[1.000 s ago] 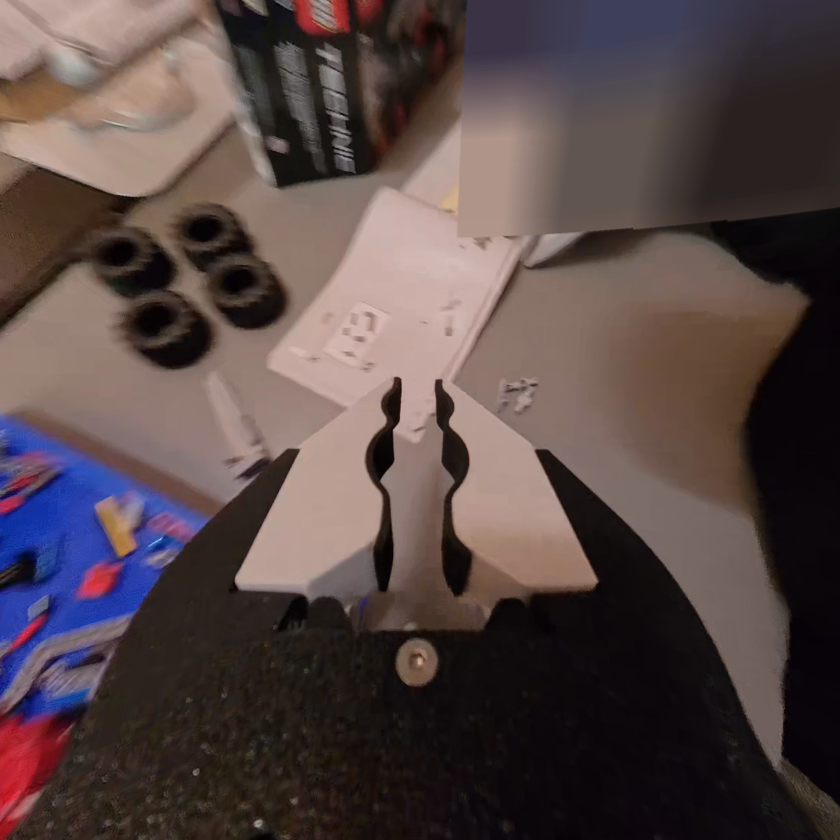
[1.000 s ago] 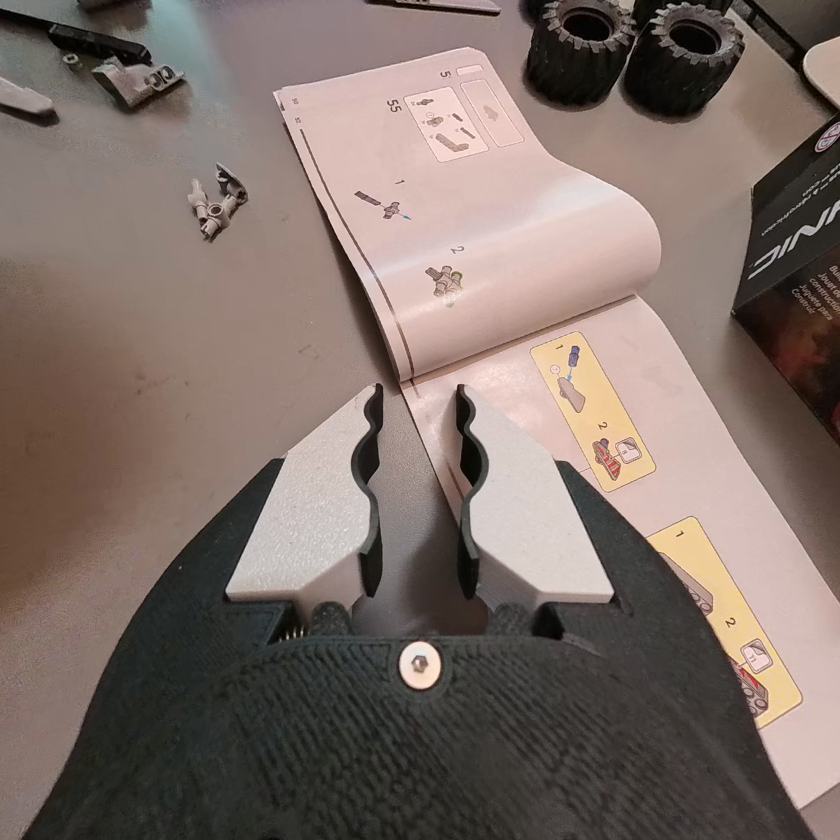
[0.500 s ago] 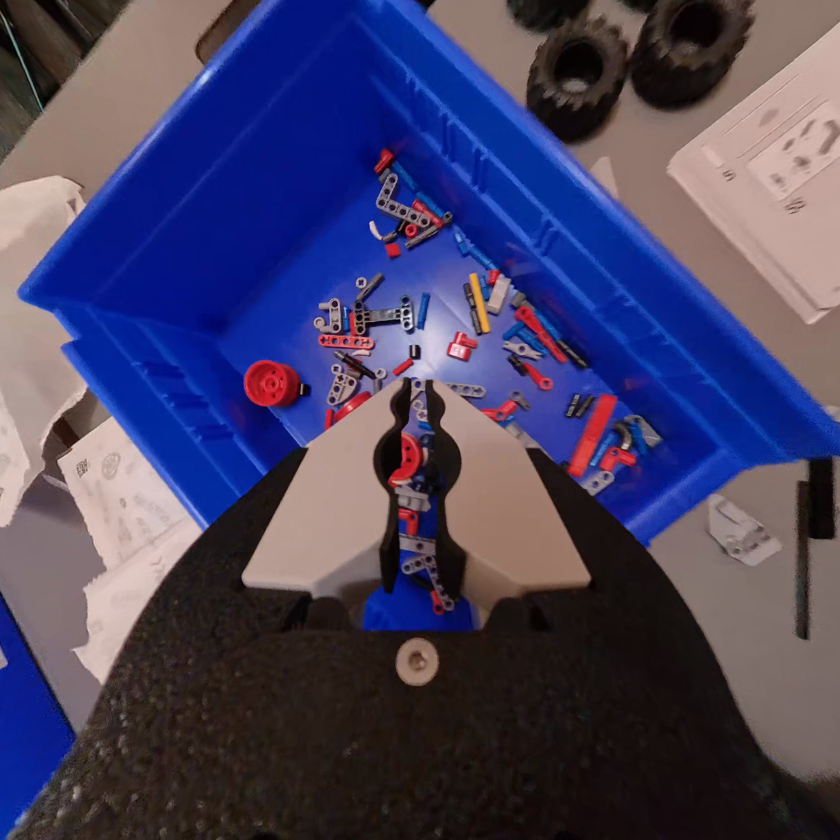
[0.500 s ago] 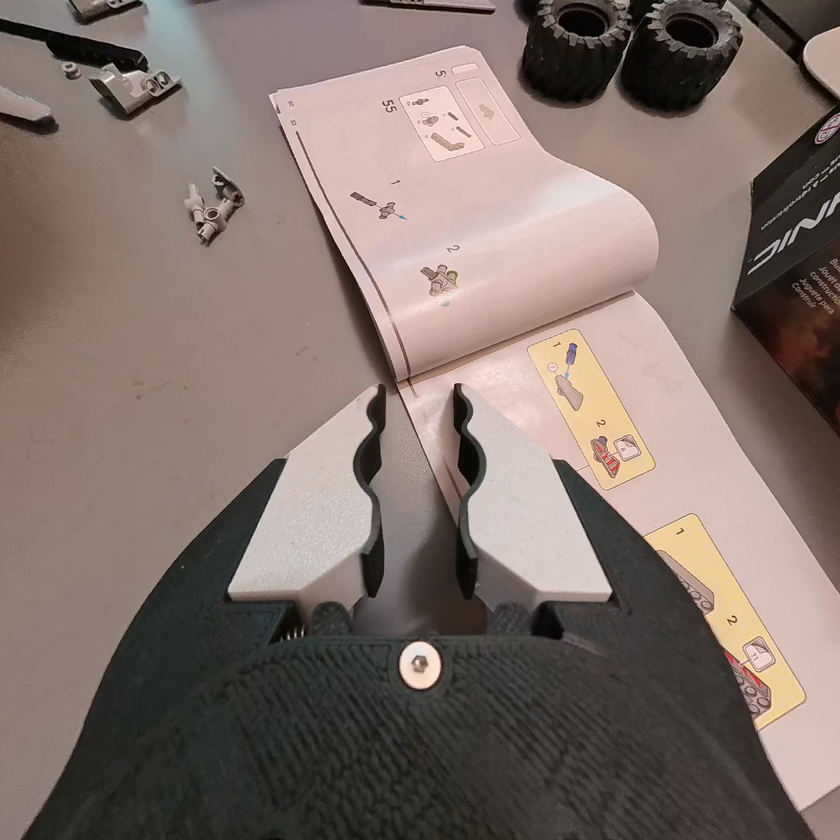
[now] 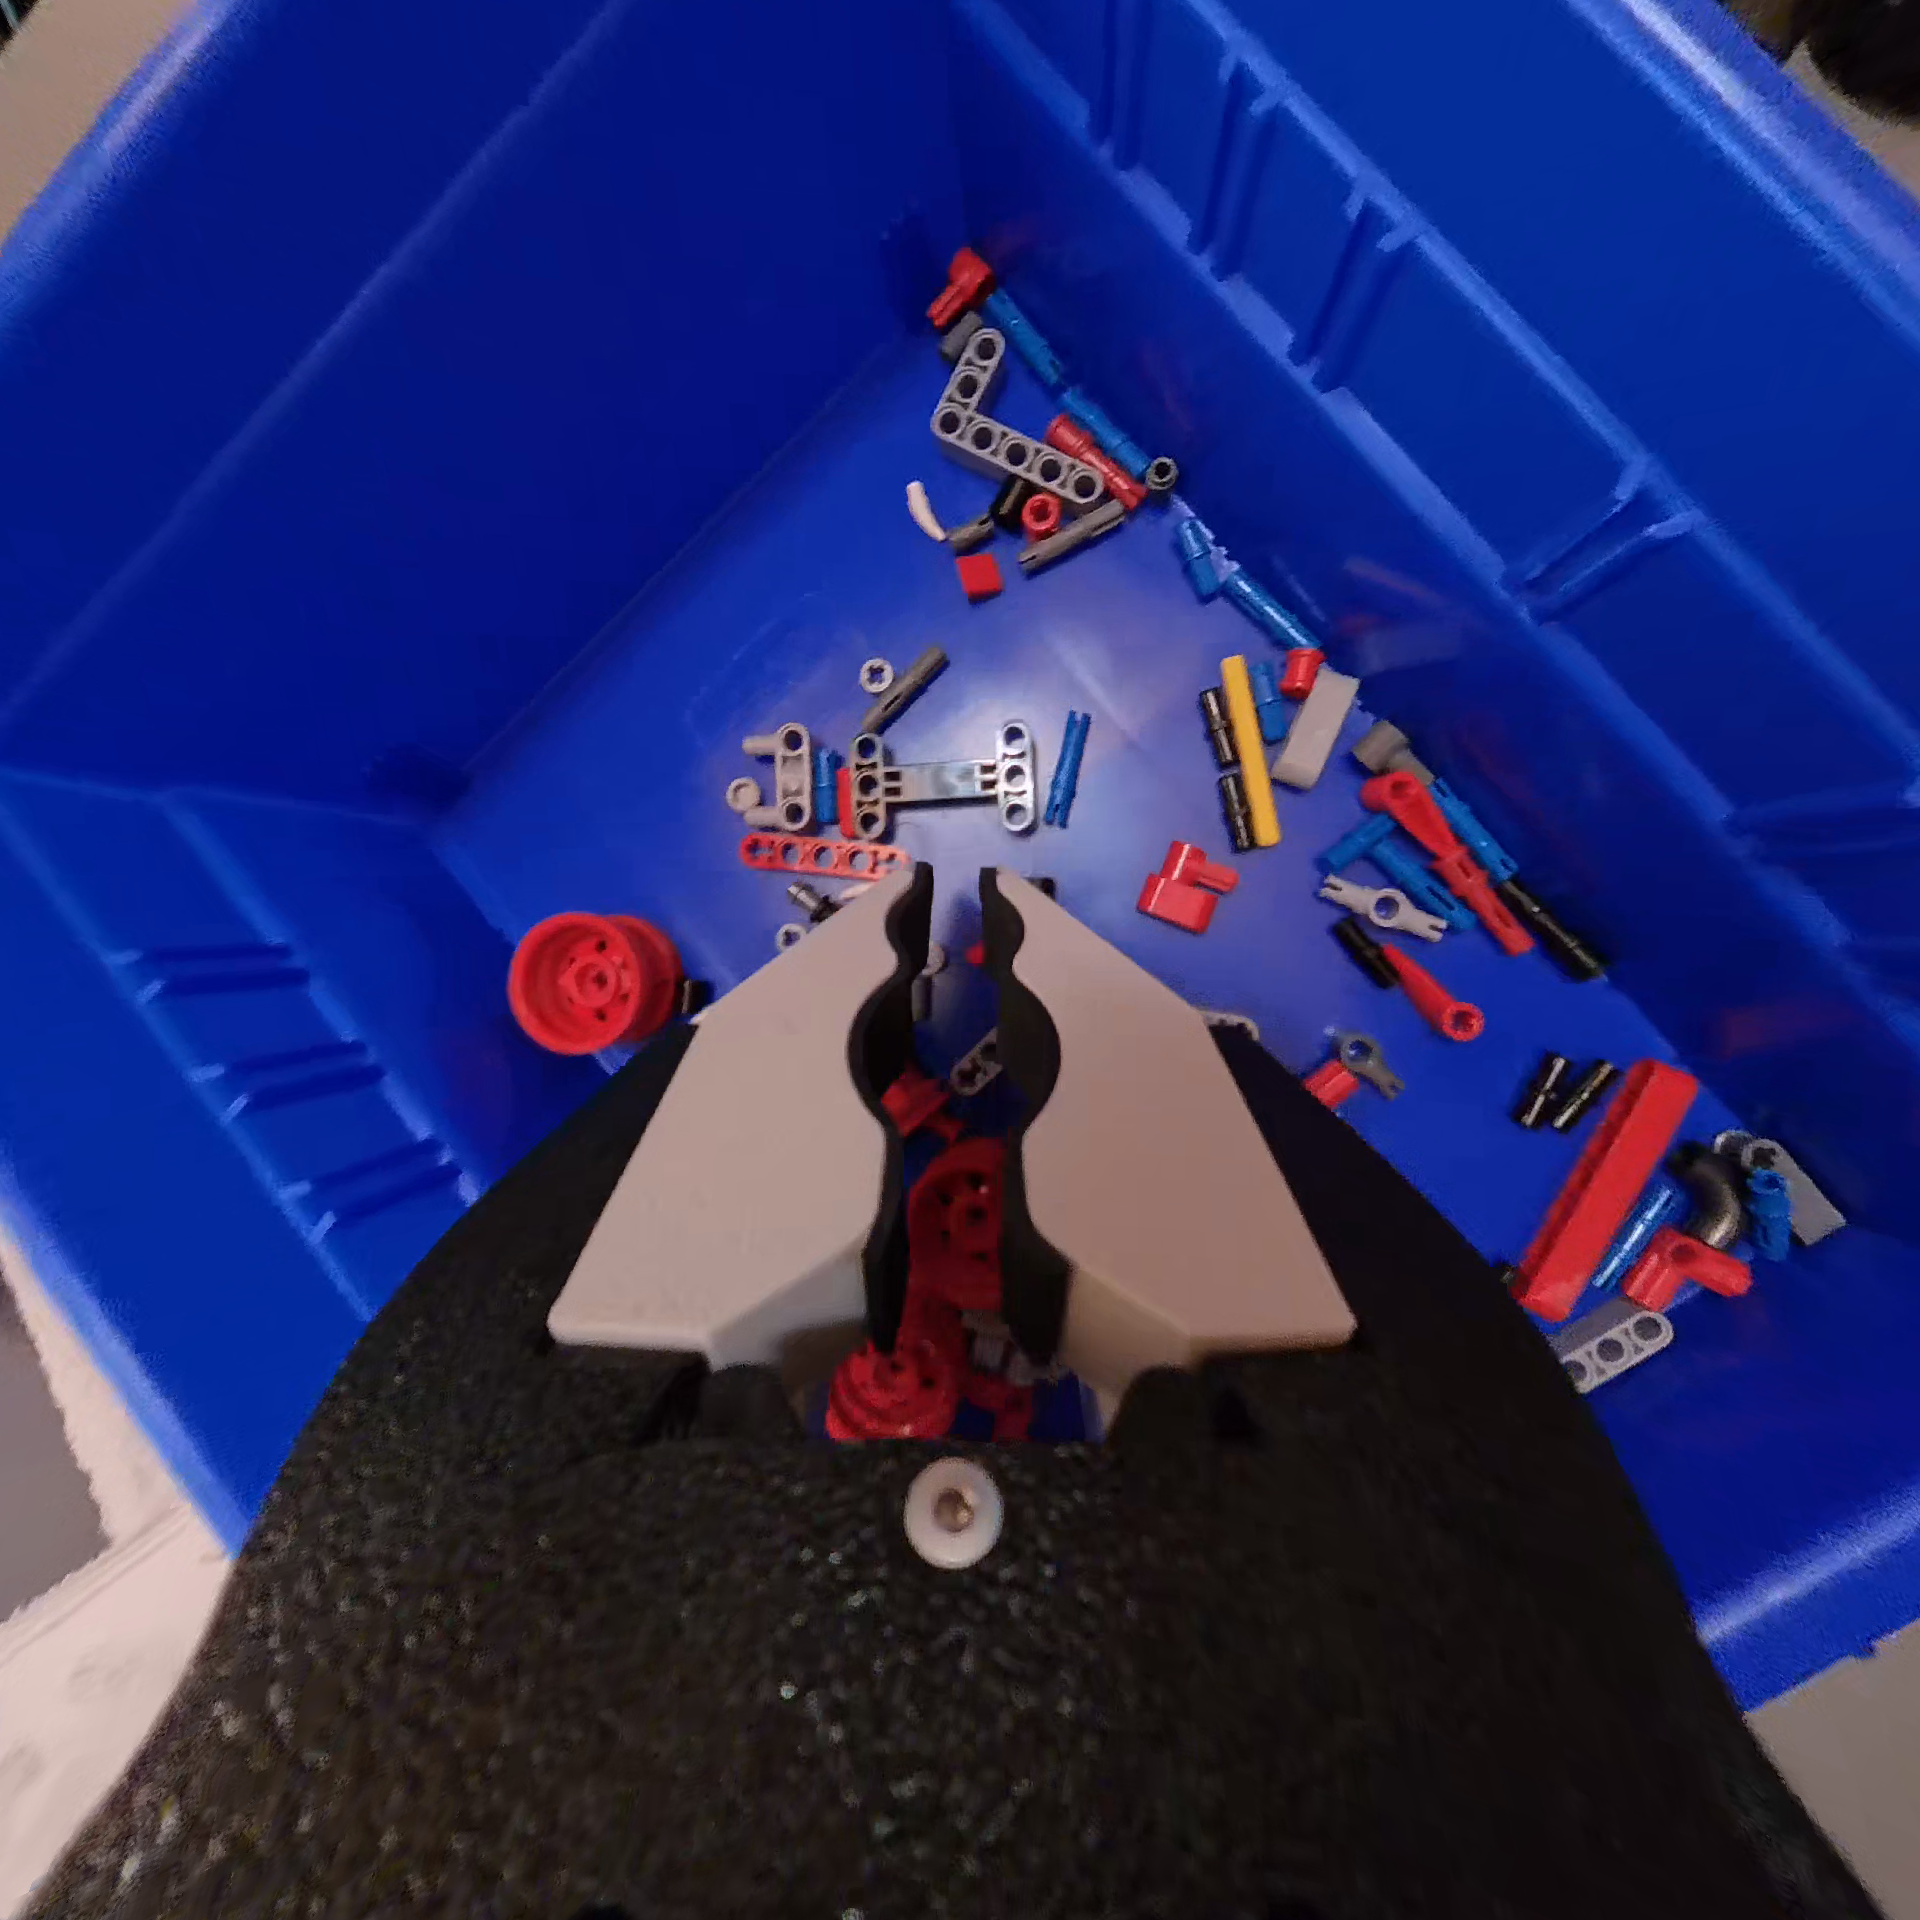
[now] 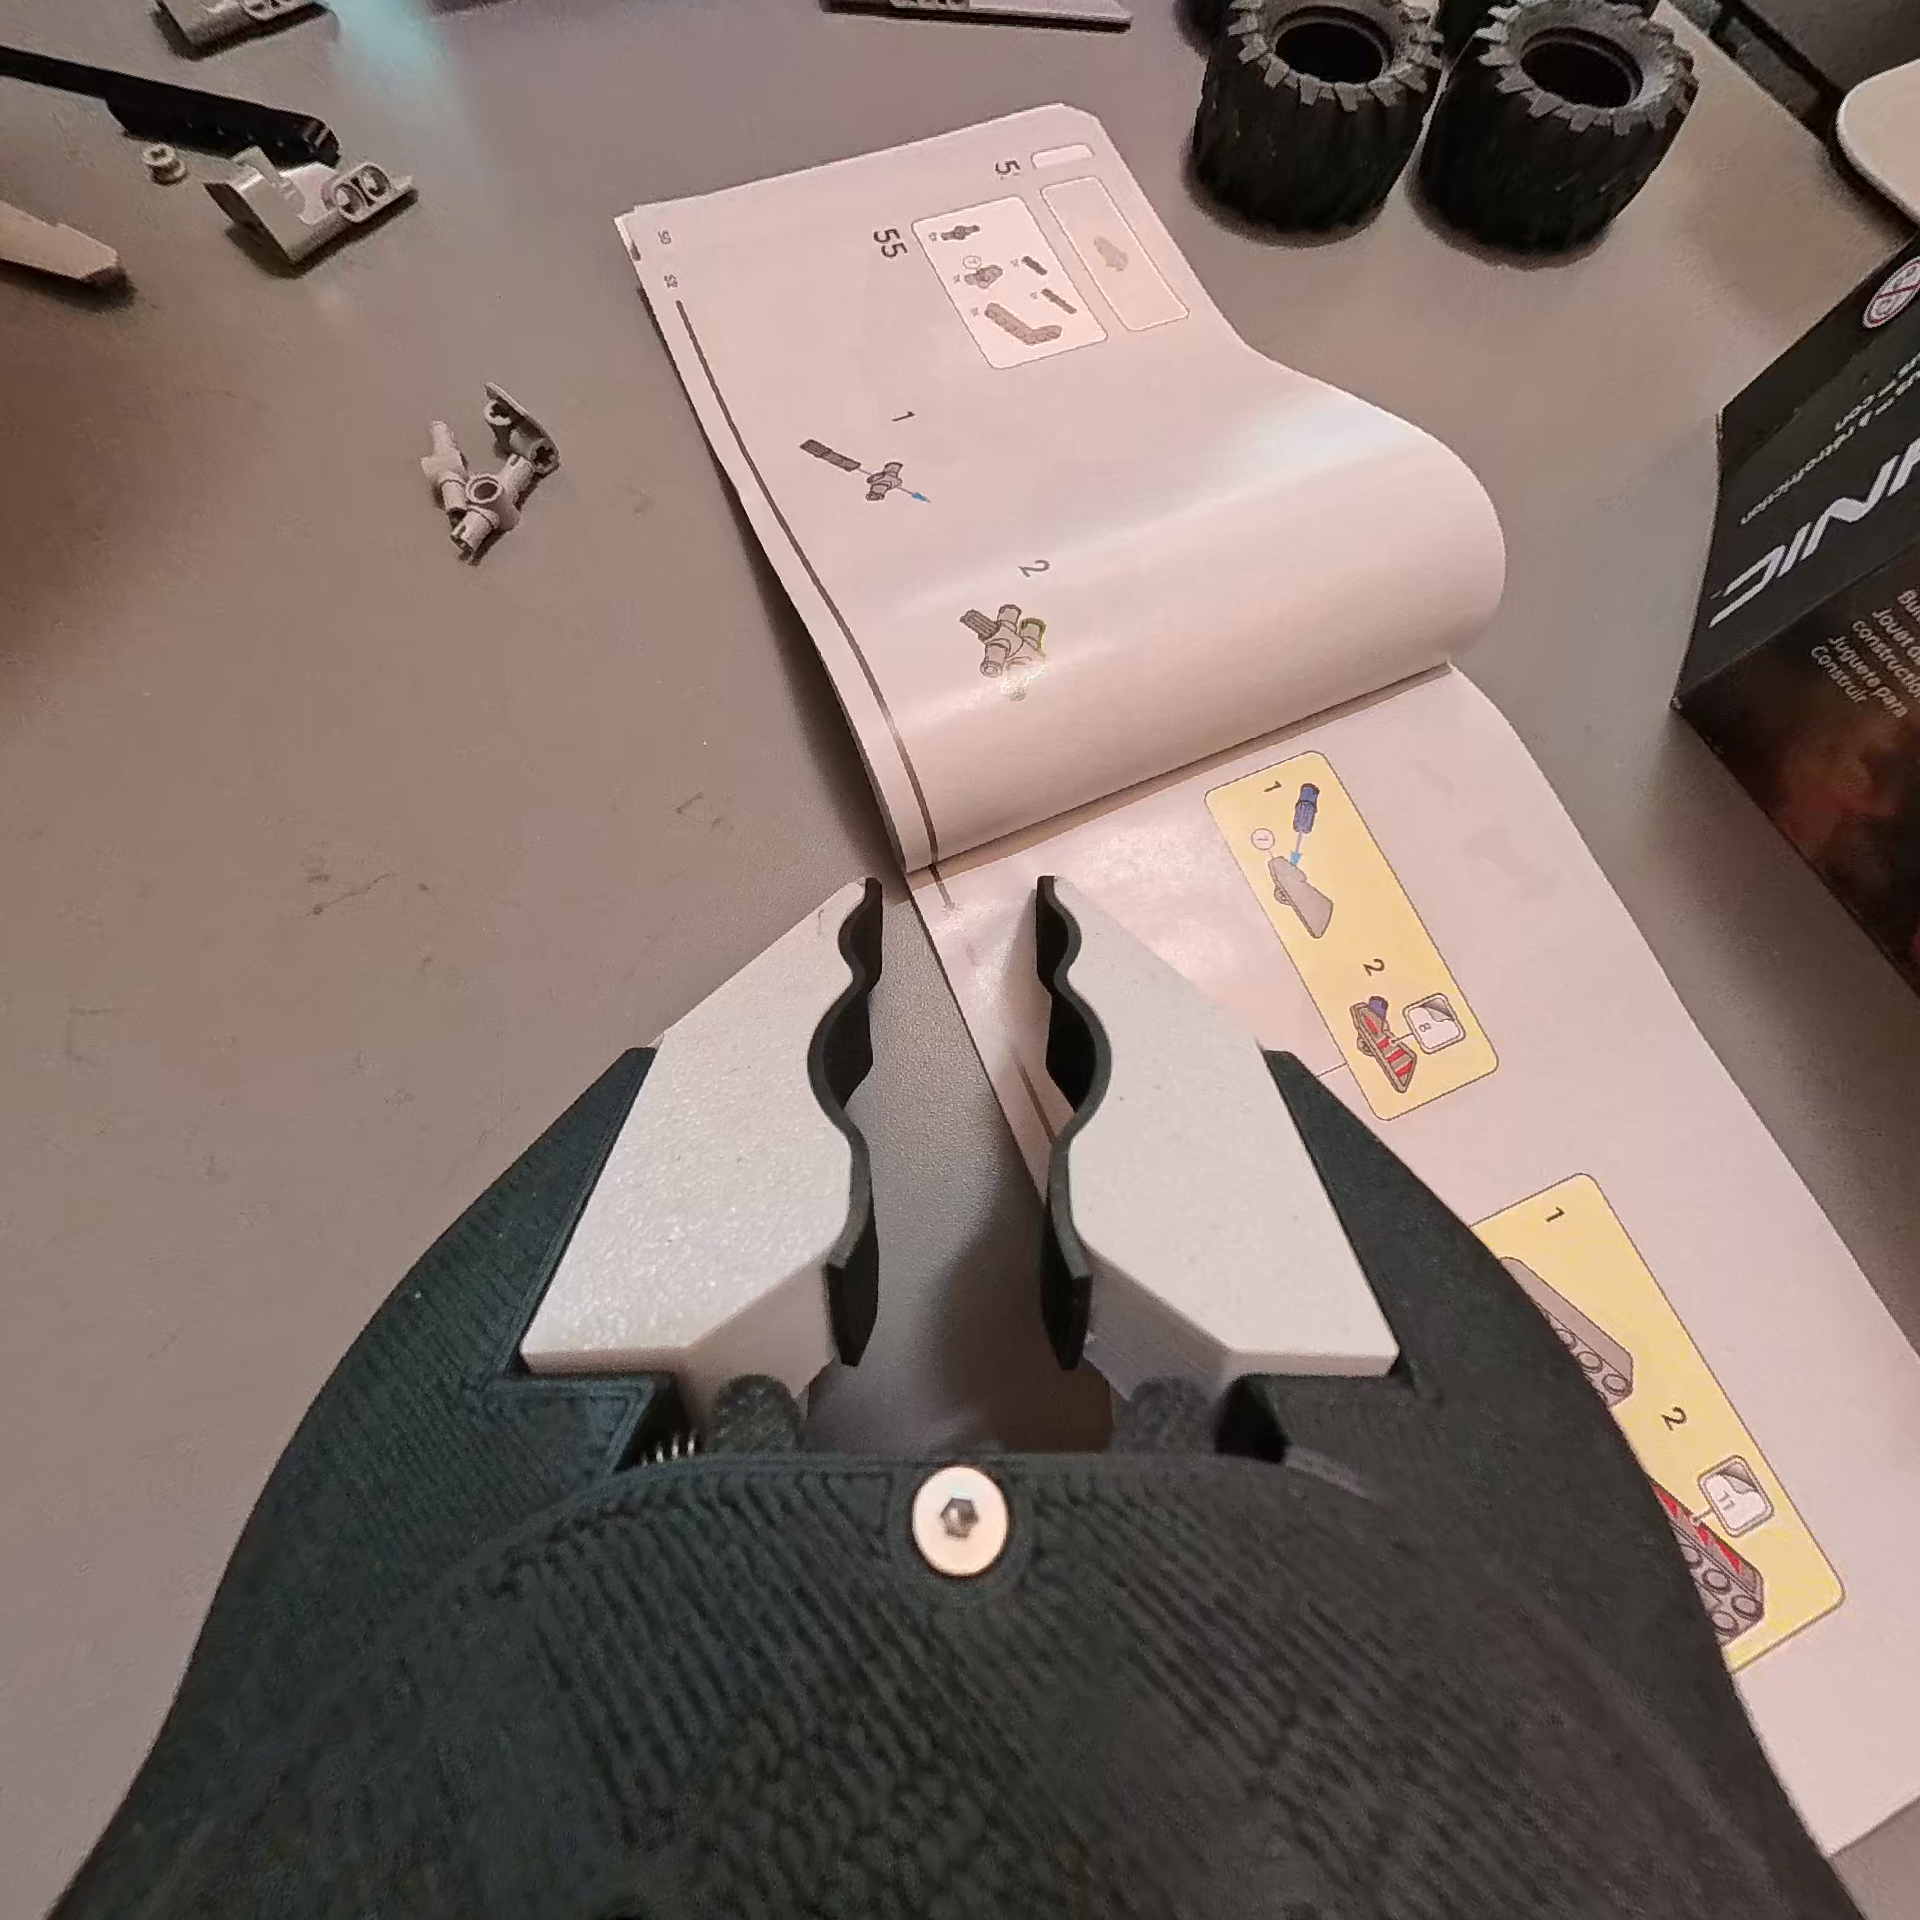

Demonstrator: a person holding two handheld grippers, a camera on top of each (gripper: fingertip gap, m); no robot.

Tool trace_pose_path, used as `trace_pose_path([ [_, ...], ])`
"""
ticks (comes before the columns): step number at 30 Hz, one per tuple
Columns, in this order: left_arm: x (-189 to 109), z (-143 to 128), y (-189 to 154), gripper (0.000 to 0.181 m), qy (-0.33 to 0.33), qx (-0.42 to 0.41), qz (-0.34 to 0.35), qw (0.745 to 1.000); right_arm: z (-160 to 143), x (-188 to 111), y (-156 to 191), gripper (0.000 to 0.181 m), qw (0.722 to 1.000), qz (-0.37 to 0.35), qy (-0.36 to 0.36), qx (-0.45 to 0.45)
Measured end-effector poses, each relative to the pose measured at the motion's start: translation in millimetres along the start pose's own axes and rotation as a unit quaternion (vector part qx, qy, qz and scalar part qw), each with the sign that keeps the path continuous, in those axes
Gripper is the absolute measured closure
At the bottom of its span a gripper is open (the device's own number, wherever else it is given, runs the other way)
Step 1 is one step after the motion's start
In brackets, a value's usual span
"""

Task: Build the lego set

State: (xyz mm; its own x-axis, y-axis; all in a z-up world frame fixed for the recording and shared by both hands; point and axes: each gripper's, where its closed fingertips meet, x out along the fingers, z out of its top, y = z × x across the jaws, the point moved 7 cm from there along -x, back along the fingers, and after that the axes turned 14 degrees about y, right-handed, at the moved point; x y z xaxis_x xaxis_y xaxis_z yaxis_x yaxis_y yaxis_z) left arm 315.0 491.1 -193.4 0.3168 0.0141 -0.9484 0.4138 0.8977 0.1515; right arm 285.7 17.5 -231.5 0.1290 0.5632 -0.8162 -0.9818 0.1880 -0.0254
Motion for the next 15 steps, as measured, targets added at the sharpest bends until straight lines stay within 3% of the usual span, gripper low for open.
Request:
trace_pose_path([
  [9,18.3,4.7,-13.7,0.175,0.015,0.048,-0.015,0.999,0.1,-0.4,-1.5,0.154,1.000,0.008,-0.001,0.008],
  [15,2.4,0.6,-18.9,0.176,0.016,0.049,-0.055,0.997,0.1,-0.3,-1.6,0.155,1.000,0.007,-0.001,0.009],
])
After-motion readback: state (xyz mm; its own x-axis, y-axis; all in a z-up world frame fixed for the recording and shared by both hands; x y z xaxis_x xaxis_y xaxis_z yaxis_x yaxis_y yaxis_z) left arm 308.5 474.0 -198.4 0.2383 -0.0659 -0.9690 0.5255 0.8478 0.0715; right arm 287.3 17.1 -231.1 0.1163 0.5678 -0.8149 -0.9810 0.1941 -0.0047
